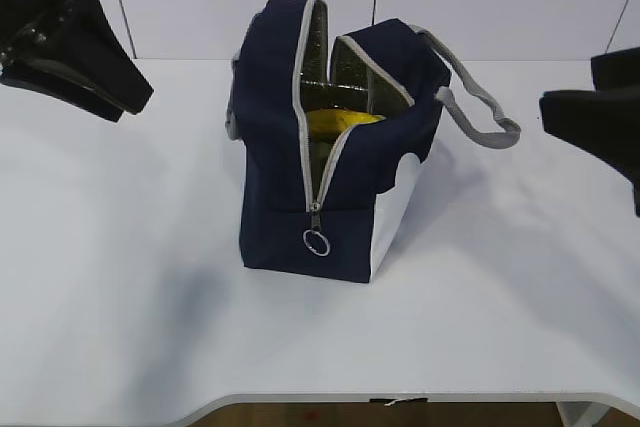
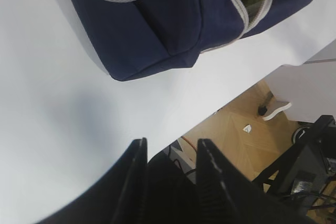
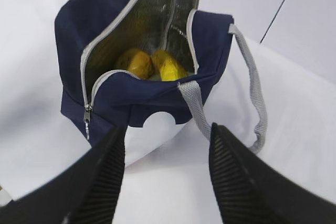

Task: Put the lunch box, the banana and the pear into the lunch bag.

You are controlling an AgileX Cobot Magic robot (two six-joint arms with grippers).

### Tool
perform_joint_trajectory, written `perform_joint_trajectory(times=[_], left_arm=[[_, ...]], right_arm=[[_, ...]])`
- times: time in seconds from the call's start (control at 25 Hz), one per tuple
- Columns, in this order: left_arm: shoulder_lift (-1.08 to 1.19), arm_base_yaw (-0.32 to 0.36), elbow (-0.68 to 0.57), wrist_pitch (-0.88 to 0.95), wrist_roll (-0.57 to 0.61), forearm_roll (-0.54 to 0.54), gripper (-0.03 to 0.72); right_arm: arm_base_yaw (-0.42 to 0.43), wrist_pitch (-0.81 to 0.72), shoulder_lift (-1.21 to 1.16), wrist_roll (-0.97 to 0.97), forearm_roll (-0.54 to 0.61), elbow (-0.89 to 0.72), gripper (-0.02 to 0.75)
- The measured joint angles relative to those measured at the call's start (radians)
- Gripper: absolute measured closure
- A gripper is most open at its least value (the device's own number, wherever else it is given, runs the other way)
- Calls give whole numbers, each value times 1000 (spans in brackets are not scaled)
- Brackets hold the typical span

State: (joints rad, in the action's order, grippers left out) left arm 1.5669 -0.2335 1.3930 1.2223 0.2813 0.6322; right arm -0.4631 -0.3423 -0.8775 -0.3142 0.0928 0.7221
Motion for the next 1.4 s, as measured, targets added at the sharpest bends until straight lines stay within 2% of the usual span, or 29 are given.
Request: perform_joint_trajectory(times=[0.2, 0.48, 0.84, 0.92, 1.16, 1.24, 1.4], left_arm=[[0, 0, 0, 0, 0, 4, 445], [0, 0, 0, 0, 0, 33, 447], [0, 0, 0, 0, 0, 35, 447], [0, 0, 0, 0, 0, 33, 447], [0, 0, 0, 0, -25, -5, 447], [0, 0, 0, 0, -35, -7, 447], [0, 0, 0, 0, -38, -7, 447]], right_arm=[[0, 76, 103, -7, 1, -117, 319], [0, 151, 84, -7, 51, -197, 319], [0, 549, 49, 55, 34, -456, 320], [0, 600, 16, 139, -36, -467, 320], [0, 808, -176, 412, -408, -467, 320], [0, 899, -260, 454, -463, -467, 320], [0, 1100, -439, 478, -487, -467, 320]])
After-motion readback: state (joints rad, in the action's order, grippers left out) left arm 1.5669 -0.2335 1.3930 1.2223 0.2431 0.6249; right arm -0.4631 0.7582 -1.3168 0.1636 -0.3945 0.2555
